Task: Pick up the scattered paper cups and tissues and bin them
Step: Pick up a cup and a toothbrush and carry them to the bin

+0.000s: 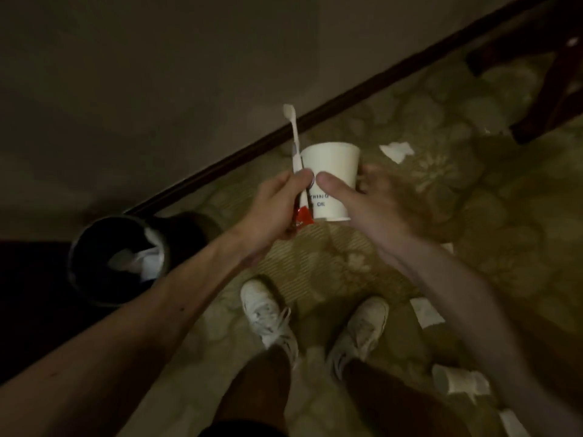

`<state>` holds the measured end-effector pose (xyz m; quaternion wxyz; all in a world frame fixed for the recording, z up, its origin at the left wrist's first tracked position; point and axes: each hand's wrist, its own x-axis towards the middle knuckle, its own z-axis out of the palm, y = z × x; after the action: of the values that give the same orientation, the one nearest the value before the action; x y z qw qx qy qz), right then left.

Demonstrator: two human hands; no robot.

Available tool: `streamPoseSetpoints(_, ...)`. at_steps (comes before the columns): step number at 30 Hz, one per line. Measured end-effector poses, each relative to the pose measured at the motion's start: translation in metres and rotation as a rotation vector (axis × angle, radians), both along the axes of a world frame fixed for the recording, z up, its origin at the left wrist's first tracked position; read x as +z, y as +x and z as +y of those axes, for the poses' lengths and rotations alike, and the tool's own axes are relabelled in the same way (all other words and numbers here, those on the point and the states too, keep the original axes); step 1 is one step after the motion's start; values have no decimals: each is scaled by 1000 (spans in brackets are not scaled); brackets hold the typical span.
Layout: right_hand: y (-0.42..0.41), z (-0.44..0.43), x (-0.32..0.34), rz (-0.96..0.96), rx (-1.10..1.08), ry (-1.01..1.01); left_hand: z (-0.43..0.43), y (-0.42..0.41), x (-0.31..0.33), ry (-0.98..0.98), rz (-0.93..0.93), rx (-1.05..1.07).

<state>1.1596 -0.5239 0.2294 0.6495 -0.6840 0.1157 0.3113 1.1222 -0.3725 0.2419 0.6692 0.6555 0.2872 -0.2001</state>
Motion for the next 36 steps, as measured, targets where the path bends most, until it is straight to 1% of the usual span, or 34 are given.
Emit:
streamPoseSetpoints(3, -33, 54, 45, 77, 110, 7, 48, -45, 50, -14, 58, 147)
streamPoseSetpoints(6, -68, 108, 59, 130, 236, -12, 88, -92, 68, 43, 127, 310)
streamPoseSetpoints(9, -106, 162, 50, 179, 331, -24, 130, -141, 63, 45, 182, 449)
streamPoseSetpoints(13, -158, 226, 22, 241, 458, -59, 191, -200, 38, 5, 296, 554)
streamPoseSetpoints(16, -193, 268, -4, 274, 426, -63, 236, -233, 10, -46, 371, 556)
streamPoseSetpoints(19, -216, 304, -35, 242, 313, -116, 275, -250, -25, -116, 402, 543)
streamPoseSetpoints(21, -224, 324, -58, 208, 299, -174, 298, -255, -50, -105, 426, 483)
streamPoseSetpoints(24, -229, 346, -85, 183, 315, -174, 325, -258, -82, -40, 486, 385)
streamPoseSetpoints(26, -230, 358, -99, 248, 324, -169, 339, -257, -101, -55, 529, 392)
streamPoseSetpoints(29, -231, 373, -114, 376, 352, -69, 354, -249, -120, -159, 546, 413)
streamPoseSetpoints(31, -229, 377, -120, 399, 353, -22, 363, -243, -129, -269, 511, 452)
streamPoseSetpoints(32, -228, 375, -123, 393, 350, -16, 366, -239, -133, -292, 496, 482)
streamPoseSetpoints(34, -228, 366, -124, 390, 313, -20, 370, -234, -141, -236, 486, 551)
streamPoseSetpoints(36, -226, 352, -121, 372, 286, -22, 374, -233, -144, -108, 487, 577)
